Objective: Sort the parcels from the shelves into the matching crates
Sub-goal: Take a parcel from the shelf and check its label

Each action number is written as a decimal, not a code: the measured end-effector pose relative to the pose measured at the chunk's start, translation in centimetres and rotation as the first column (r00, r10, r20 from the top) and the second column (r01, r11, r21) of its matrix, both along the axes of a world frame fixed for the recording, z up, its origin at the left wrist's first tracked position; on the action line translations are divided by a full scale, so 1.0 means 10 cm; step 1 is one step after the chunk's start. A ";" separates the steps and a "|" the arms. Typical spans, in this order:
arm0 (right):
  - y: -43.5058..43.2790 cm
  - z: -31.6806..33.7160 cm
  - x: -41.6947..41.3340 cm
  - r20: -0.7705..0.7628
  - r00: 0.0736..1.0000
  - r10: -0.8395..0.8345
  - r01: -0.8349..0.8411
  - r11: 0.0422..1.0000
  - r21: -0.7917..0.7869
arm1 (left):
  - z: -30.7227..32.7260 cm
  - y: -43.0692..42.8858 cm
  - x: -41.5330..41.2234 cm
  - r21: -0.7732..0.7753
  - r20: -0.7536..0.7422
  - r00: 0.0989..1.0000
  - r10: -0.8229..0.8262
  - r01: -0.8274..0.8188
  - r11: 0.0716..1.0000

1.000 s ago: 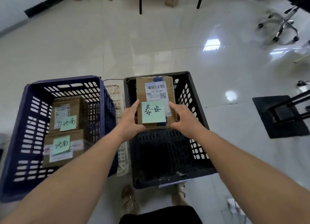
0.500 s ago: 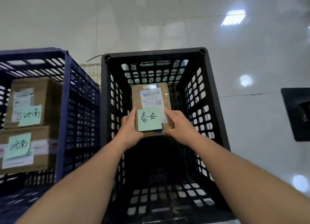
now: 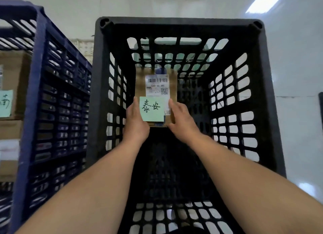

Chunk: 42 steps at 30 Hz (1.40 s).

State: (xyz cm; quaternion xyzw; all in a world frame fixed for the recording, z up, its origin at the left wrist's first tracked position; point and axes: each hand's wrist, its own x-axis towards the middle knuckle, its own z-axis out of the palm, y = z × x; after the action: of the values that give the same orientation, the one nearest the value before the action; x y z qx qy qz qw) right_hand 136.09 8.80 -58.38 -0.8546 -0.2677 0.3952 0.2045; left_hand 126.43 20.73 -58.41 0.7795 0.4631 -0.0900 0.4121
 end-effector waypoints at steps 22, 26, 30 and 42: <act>-0.08 0.55 -0.32 0.086 0.991 0.107 -0.088 0.975 -0.203 | 0.52 -0.17 -0.33 -0.003 -0.098 0.993 -0.066 0.066 0.998; -0.15 1.11 -0.51 0.195 0.971 0.138 -0.095 0.972 -0.213 | 1.08 -0.27 -0.54 0.013 -0.108 0.964 -0.243 0.246 0.969; -0.17 1.73 -0.83 0.276 0.955 0.113 -0.055 0.976 -0.210 | 1.66 -0.37 -0.83 0.160 -0.098 0.917 -0.386 0.398 0.904; 0.07 3.00 -2.01 0.401 0.884 0.242 -0.213 0.970 -0.117 | 2.88 -0.03 -2.10 0.340 -0.219 0.907 -0.358 0.415 0.844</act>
State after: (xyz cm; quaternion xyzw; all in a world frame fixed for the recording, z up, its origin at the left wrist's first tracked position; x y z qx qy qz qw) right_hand 115.97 9.54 -28.34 -0.8879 -0.3892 0.2363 0.0658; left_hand 105.47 20.45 -29.60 0.9128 0.3336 -0.1373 0.1915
